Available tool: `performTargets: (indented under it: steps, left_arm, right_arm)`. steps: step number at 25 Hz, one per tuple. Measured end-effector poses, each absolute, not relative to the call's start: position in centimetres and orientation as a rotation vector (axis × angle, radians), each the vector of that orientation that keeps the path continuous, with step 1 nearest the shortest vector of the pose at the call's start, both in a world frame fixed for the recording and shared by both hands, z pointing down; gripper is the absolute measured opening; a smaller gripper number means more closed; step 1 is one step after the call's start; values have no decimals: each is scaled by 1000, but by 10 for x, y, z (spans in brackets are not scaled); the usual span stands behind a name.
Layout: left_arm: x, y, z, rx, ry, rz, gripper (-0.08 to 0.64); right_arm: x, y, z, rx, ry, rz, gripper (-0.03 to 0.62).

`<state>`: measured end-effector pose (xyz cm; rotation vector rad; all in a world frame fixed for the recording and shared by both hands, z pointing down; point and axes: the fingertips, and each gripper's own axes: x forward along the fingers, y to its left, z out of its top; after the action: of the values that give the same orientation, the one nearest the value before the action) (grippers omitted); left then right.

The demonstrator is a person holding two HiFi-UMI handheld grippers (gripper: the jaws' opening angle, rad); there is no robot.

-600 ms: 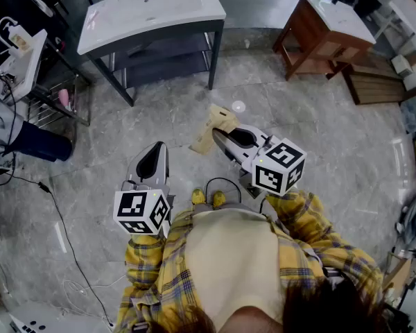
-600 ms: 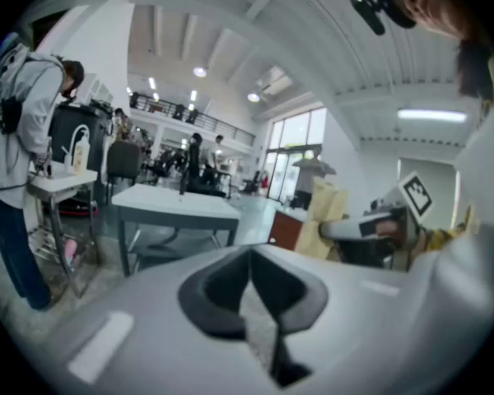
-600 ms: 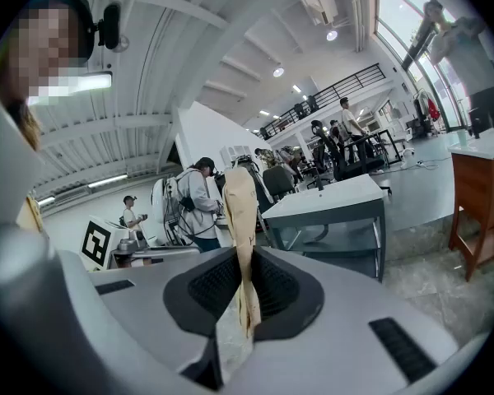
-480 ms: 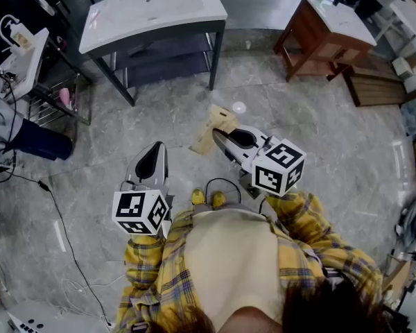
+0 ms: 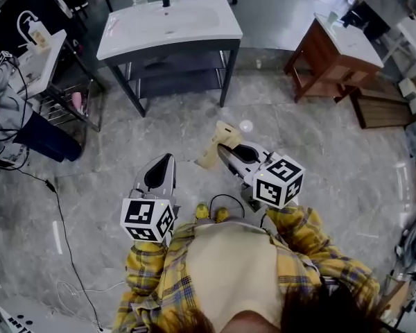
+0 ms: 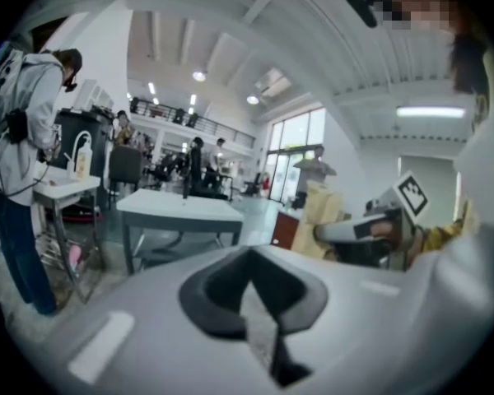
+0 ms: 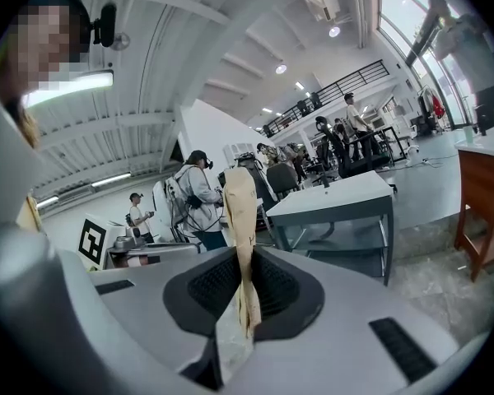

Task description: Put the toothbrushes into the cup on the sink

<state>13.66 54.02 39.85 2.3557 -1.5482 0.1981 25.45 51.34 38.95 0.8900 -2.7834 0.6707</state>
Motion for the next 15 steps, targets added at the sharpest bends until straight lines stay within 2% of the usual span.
performTargets:
  steps: [15]
  left_arm:
    - [86, 521, 412, 2382, -1535, 197, 6]
  right_arm:
    - [193, 492, 392, 857, -2793, 626, 44]
